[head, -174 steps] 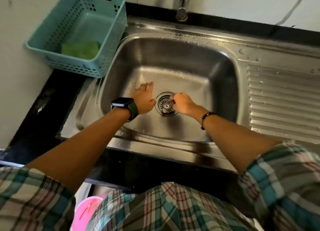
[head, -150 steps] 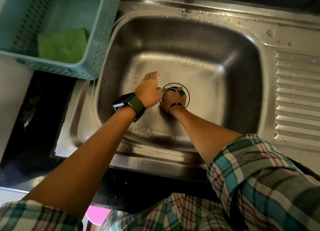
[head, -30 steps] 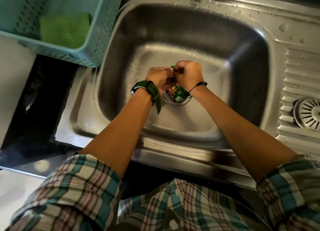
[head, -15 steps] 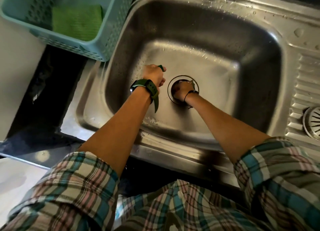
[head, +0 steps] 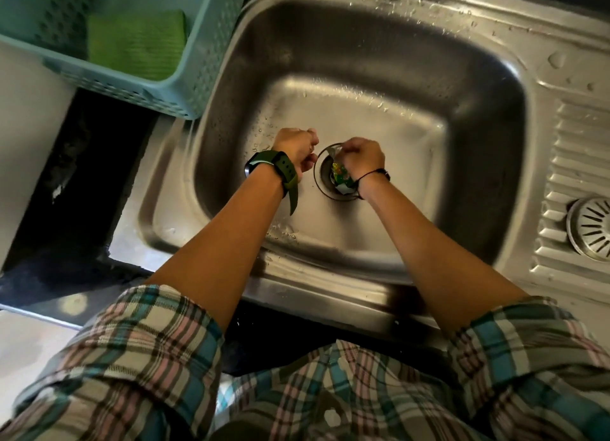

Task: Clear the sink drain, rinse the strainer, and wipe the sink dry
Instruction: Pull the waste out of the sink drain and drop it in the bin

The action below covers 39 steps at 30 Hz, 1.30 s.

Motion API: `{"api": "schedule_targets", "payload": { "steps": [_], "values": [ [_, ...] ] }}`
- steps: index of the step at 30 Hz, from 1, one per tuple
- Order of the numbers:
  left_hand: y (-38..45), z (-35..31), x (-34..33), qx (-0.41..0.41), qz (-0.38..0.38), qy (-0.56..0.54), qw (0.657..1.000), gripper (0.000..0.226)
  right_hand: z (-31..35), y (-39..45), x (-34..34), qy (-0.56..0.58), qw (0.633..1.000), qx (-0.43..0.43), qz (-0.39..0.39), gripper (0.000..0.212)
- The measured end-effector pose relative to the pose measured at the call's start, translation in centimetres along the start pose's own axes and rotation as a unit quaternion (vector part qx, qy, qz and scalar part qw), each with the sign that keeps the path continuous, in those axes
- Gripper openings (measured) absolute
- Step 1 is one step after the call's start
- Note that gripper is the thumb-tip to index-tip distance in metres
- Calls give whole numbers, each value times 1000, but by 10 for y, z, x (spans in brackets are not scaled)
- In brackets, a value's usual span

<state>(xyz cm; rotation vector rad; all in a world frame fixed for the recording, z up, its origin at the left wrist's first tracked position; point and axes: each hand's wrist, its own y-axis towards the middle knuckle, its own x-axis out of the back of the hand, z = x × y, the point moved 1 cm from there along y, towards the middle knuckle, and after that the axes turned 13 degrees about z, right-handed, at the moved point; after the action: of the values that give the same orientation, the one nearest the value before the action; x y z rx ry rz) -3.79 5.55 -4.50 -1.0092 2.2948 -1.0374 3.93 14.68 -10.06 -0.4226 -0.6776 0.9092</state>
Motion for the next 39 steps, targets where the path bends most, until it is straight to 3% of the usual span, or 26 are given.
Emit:
{"api": "schedule_targets", "payload": {
  "steps": [3, 5, 10, 16, 20, 24, 29, 35, 39],
  "values": [
    [-2, 2, -8, 2, 31, -56, 998, 22, 17, -13, 15, 142, 985, 35, 94, 21],
    [-4, 1, -15, -5, 36, -79, 996, 19, 25, -19, 22, 124, 981, 46, 140, 22],
    [0, 1, -21, -27, 4, -52, 998, 20, 30, -17, 28, 72, 983, 51, 161, 18],
    [5, 5, -19, -23, 5, 29, 999, 26, 31, -3, 26, -138, 979, 83, 126, 21],
    [6, 1, -9, -11, -21, 68, 997, 31, 21, 12, 33, -130, 985, 27, 110, 32],
    [6, 0, -5, 6, -43, 50, 998, 32, -3, 22, 33, -295, 953, -38, 57, 39],
    [2, 3, -6, 9, -20, -35, 999, 36, -21, 18, 13, -334, 942, -24, 14, 35],
    [2, 2, -3, -1, -1, -36, 999, 31, -38, 15, 12, -508, 860, 40, 36, 41],
    [2, 2, -1, -15, 34, -67, 997, 28, -40, 15, 16, -477, 877, 49, 27, 36]
  ]
}}
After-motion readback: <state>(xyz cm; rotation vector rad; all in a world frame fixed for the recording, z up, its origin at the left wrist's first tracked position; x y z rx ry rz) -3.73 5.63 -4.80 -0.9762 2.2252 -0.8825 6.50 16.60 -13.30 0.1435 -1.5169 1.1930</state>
